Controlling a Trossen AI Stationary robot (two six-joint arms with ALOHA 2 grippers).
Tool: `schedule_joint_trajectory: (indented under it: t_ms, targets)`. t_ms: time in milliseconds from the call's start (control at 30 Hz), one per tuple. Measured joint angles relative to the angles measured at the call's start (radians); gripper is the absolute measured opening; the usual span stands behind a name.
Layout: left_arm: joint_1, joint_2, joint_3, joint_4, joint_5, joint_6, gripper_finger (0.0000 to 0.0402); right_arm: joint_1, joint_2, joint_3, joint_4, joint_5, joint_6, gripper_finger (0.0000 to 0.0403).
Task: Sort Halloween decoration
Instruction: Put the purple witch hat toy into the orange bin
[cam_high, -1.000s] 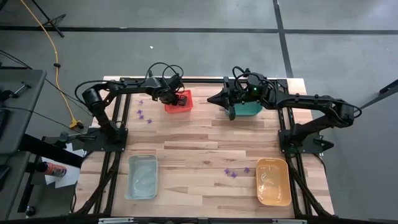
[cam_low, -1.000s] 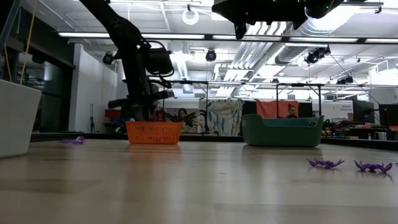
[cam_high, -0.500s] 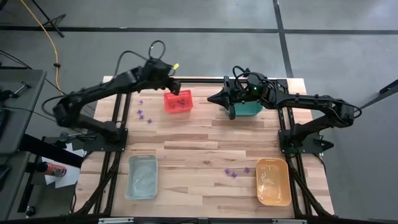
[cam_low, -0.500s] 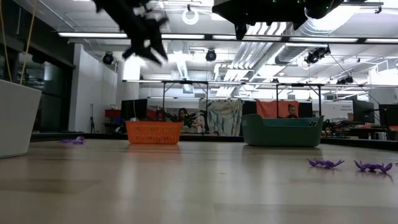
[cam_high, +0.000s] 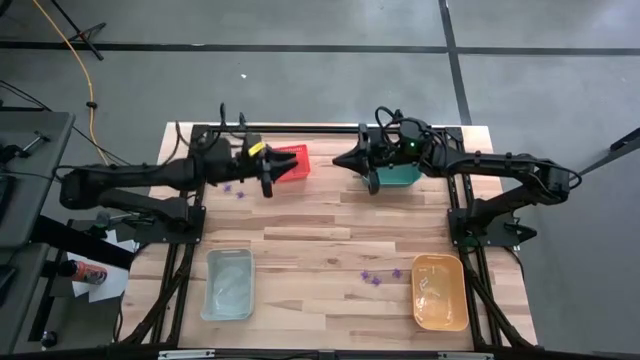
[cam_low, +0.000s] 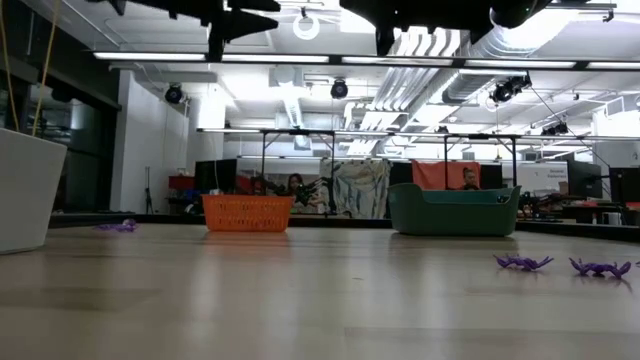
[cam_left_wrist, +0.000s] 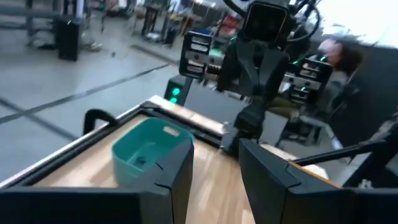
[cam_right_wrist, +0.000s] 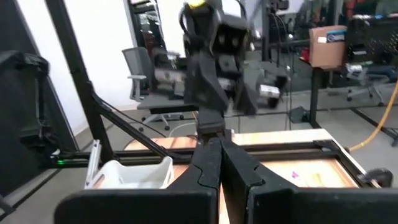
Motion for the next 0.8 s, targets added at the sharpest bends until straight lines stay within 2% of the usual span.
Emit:
schedule_joint_trajectory:
  t_ms: [133,333,467,567,700,800]
  targets:
    - [-0.014,-0.008,-0.069,0.144,0.013,0.022,0.0117,0.021,0.000,0.000,0.033,0.000,-0.003,0.0000]
    - [-0.007,-0.007,-0.070,0.142,0.089,0.162,0.0117,0.027,0.000,0.000,0.052,-0.003,0.007,0.0000]
    - [0.001,-0.007,-0.070,0.142,0.095,0.194,0.0115,0.027,0.000,0.000,0.057,0.002,0.008,0.0000]
    - [0.015,-0.007,-0.070,0.141,0.121,0.204,0.0089,0.027,0.000,0.000,0.057,0.011,0.007,0.0000]
    - [0.046,-0.007,-0.070,0.140,0.171,0.201,0.0018,0.027,0.000,0.000,0.056,0.046,0.007,0.0000]
    - [0.077,-0.007,-0.070,0.139,0.192,0.167,0.0009,0.027,0.000,0.000,0.055,0.065,0.005,0.0000]
